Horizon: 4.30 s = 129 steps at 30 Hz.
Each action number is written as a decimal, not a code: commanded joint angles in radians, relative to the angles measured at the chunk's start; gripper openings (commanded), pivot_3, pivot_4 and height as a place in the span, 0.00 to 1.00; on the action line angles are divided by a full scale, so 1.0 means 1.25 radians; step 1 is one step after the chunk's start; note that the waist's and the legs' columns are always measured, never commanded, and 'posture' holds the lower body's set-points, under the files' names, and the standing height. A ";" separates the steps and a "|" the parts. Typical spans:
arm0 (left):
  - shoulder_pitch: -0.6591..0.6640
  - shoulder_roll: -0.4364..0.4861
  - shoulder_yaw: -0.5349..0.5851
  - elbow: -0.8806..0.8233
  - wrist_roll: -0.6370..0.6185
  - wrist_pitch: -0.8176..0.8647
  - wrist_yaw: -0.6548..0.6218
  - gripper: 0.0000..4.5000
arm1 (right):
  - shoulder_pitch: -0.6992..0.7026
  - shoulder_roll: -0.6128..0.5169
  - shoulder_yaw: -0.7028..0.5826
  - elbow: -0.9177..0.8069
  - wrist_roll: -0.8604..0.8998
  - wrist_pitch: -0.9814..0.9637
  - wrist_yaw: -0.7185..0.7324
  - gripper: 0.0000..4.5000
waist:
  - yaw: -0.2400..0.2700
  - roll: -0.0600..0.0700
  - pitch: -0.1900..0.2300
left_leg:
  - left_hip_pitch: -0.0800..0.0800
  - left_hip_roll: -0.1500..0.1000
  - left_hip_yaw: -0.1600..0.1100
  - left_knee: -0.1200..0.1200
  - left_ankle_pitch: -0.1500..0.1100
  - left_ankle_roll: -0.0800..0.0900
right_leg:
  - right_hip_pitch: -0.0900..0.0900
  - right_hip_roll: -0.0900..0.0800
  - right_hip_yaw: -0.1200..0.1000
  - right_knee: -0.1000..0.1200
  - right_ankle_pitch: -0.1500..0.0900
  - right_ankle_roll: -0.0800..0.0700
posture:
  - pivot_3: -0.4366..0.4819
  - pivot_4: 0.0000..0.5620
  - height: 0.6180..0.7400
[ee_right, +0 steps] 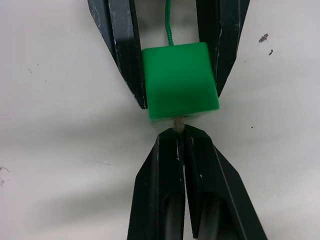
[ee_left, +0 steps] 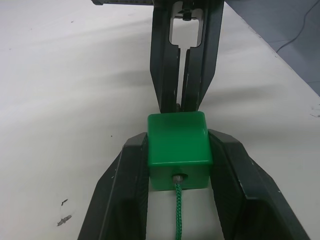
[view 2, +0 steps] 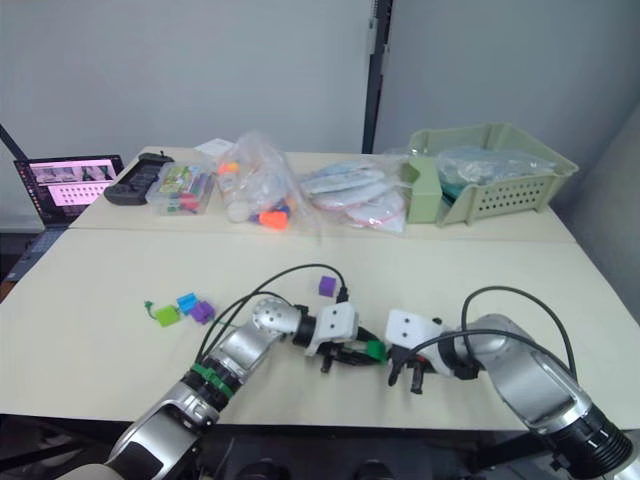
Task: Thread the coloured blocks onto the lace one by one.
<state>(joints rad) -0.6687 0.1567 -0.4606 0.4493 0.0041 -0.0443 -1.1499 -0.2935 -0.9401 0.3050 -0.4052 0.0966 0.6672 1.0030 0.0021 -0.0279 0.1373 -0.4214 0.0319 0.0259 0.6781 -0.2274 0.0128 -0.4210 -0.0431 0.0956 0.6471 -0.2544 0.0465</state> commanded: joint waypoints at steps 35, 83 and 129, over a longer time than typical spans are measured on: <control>-0.051 0.554 0.252 0.489 -0.027 -0.322 -0.193 0.26 | -0.085 0.019 0.014 0.086 -0.025 -0.066 0.075 0.00 | -0.019 0.000 0.000 | 0.003 0.002 0.002 -0.002 0.000 0.000 | 0.000 0.001 -0.001 0.002 0.000 -0.001 | 0.48 0.27 0.95; 0.050 0.112 0.090 -0.143 -0.098 0.063 -0.090 1.00 | -0.154 0.044 0.010 -0.018 0.040 0.059 0.100 0.00 | -0.011 0.000 0.000 | -0.001 0.001 0.000 0.001 0.000 0.000 | -0.001 0.000 -0.001 0.001 0.000 0.000 | 0.48 0.27 0.95; 0.053 0.096 0.093 -0.144 -0.128 0.101 -0.087 0.00 | -0.146 0.029 -0.025 -0.053 0.118 0.127 0.093 0.36 | -0.011 0.000 0.000 | -0.001 0.001 0.000 0.001 0.000 0.000 | -0.001 0.000 -0.001 0.001 0.000 0.000 | 0.48 0.27 0.95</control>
<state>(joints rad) -0.5887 0.2729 -0.3612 0.2956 -0.1444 0.0912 -1.2644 -0.4714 -0.8874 0.3224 -0.4390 0.2224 0.8183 1.1165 -0.0113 -0.0282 0.1375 -0.4223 0.0327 0.0258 0.6792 -0.2275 0.0129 -0.4224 -0.0433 0.0943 0.6485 -0.2541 0.0462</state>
